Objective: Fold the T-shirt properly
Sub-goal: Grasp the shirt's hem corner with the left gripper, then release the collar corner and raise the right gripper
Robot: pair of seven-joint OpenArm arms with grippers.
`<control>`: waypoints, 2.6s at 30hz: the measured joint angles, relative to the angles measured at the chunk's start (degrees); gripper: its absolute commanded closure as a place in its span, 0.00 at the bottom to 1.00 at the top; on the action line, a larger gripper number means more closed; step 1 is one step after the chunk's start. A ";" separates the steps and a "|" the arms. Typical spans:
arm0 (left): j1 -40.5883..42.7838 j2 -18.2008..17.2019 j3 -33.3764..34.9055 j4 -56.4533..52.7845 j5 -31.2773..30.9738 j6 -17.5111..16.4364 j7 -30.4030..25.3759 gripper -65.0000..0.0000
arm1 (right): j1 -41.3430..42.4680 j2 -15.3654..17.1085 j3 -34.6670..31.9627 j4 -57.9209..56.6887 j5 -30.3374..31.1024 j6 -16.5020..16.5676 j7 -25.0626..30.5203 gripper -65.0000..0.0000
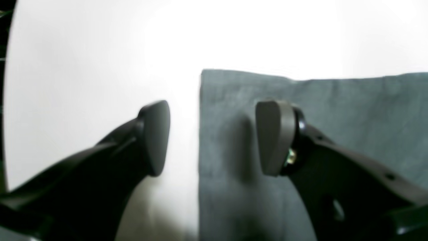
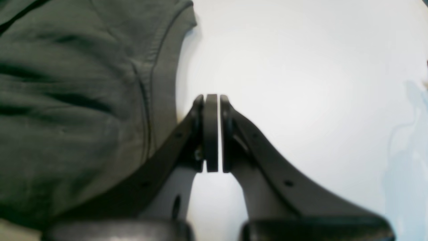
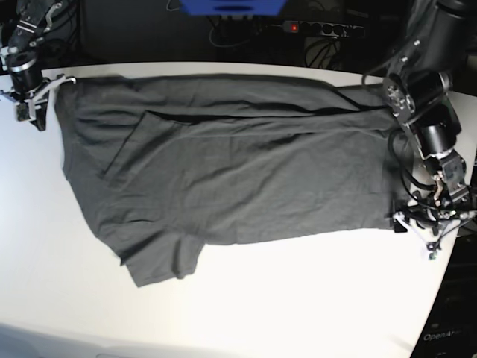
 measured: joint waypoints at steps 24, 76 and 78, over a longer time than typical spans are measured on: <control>-0.98 -1.07 0.00 -7.28 0.20 0.22 -6.38 0.39 | -0.70 0.00 0.00 0.02 0.00 0.00 0.02 0.98; -0.46 -0.13 -0.07 -13.25 -9.99 6.62 -11.28 0.96 | 9.49 0.76 -0.59 0.02 -6.45 0.20 -1.75 0.98; -0.46 -0.11 -0.07 -13.27 -10.01 6.62 -11.26 0.96 | 14.53 0.52 -1.38 -0.11 -10.25 0.24 -4.94 0.98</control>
